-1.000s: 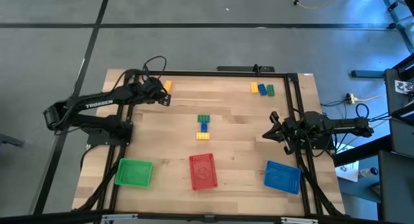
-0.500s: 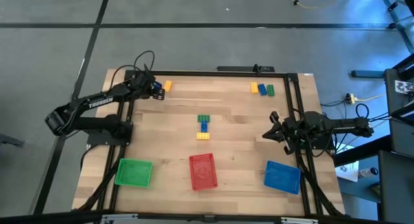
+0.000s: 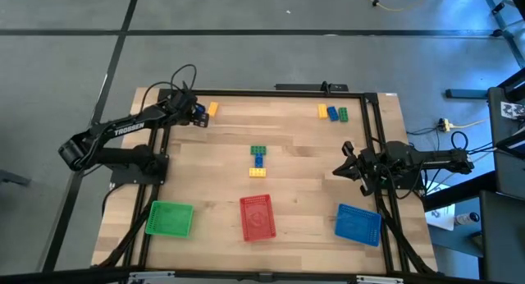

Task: Sort & place blocks by color
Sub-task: Put the top left blue game piece into the red bin

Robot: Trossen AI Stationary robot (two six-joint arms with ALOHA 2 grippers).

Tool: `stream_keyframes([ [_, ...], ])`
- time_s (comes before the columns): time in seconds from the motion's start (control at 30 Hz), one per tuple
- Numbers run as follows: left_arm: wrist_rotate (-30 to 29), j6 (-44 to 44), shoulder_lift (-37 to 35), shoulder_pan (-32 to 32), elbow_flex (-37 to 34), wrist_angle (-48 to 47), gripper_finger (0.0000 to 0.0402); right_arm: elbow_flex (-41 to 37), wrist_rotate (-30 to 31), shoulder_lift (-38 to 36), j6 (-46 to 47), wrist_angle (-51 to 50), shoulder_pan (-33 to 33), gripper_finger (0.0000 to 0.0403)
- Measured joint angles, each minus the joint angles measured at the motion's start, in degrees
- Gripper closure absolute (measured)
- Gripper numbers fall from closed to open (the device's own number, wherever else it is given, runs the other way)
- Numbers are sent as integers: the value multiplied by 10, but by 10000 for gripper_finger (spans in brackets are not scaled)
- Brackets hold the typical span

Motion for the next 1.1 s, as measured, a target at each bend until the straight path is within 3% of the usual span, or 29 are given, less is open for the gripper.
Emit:
stream_keyframes([
  [0.33,-4,47,0,0,0,56,200,0,0,0,0,0,0,383],
  [1.1,54,41,0,0,0,114,201,0,0,0,0,0,0,383],
])
